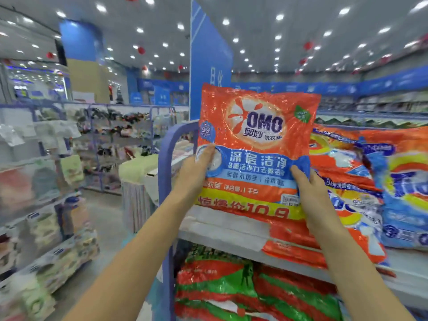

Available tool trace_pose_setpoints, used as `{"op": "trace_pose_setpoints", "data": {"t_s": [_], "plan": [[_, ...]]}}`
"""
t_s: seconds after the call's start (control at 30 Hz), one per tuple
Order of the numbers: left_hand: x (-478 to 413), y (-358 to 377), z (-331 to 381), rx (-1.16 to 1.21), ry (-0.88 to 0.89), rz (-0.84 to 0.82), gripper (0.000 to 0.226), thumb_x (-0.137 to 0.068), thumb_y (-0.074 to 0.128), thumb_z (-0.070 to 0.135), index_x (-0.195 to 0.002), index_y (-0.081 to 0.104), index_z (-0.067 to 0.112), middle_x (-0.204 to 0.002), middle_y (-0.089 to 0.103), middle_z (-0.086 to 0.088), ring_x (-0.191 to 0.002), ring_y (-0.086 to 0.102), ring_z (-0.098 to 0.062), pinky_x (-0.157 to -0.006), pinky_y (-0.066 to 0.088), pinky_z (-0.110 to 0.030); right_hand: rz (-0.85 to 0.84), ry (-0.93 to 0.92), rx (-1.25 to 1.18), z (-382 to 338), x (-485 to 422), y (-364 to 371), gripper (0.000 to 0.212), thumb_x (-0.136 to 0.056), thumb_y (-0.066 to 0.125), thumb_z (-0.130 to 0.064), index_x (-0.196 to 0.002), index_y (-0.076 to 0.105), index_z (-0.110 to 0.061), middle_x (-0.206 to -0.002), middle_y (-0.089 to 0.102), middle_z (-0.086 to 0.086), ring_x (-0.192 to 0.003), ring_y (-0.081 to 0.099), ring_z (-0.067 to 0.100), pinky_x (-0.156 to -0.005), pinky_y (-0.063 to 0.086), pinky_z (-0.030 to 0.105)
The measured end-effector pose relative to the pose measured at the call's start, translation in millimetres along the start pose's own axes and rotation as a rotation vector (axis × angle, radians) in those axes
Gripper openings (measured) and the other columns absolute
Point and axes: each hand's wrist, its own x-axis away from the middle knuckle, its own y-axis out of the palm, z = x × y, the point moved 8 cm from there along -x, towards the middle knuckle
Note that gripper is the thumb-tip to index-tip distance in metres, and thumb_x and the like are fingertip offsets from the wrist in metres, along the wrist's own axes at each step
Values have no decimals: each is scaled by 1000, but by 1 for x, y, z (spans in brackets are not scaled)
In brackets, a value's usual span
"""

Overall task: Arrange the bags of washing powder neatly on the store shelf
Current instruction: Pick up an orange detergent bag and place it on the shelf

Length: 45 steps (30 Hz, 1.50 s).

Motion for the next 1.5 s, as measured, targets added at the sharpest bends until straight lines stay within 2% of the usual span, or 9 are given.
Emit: {"op": "trace_pose_setpoints", "data": {"t_s": [0.1,0.27,0.47,0.73,0.83,0.97,1.23,1.37,1.5], "plan": [[-15,5,-13,30,-9,-20,30,-94,46,45,-77,64,27,-75,72,4,-77,69,-22,-75,55,-39,50,-23,130,-7,-14,6,17,-97,46,-26,-105,56,-15,-93,59,-1,-81,57,13,-74,42,29],[-33,2,-44,92,-53,-51,22,-96,46,35,-82,59,25,-68,68,5,-49,65,-5,-43,50,-20,79,83,306,8,-40,14,28,-94,51,-12,-88,56,14,-82,51,34,-73,47,24,-69,45,45],[-62,-2,-73,200,-151,-29,14,-93,53,30,-87,62,21,-70,72,1,-62,68,-20,-64,56,-36,162,147,218,42,-59,33,21,-94,45,-6,-93,53,14,-84,49,15,-75,45,25,-67,37,39],[-90,2,-111,-138,-174,149,37,-81,60,35,-106,61,7,-104,65,-17,-100,59,-35,-85,45,-39,354,120,357,87,-58,48,23,-94,40,-7,-115,48,-4,-94,55,5,-87,53,27,-61,38,27],[-95,2,-108,-215,-147,227,27,-91,52,32,-102,57,8,-94,60,-11,-95,57,-34,-78,40,-35,415,128,331,93,-64,46,28,-98,40,-25,-116,47,-5,-98,56,4,-91,54,25,-71,39,30],[-99,-3,-108,-235,-113,341,31,-95,44,36,-94,55,7,-92,62,-15,-85,57,-34,-74,42,-36,550,123,376,89,-74,37,23,-101,29,-22,-110,42,-5,-77,45,-3,-81,48,25,-68,34,34],[-96,-9,-108,-275,-62,439,45,-97,38,43,-93,61,5,-92,66,-20,-85,58,-37,-67,39,-35,604,117,473,79,-72,39,21,-101,31,-21,-113,36,-5,-82,49,-1,-81,54,28,-64,33,32],[-92,-5,-110,-188,-142,353,42,-95,37,45,-104,55,9,-100,65,-14,-88,61,-32,-78,49,-39,451,47,437,66,-72,49,42,-97,43,-20,-133,26,-9,-126,51,12,-111,53,28,-87,46,41],[-62,2,-82,-535,121,281,62,-83,63,33,-133,34,9,-135,43,-16,-126,39,-34,-104,31,-47,288,-293,862,34,-43,75,63,-95,47,-23,-147,13,-16,-154,17,8,-143,13,22,-117,18,40]]}}
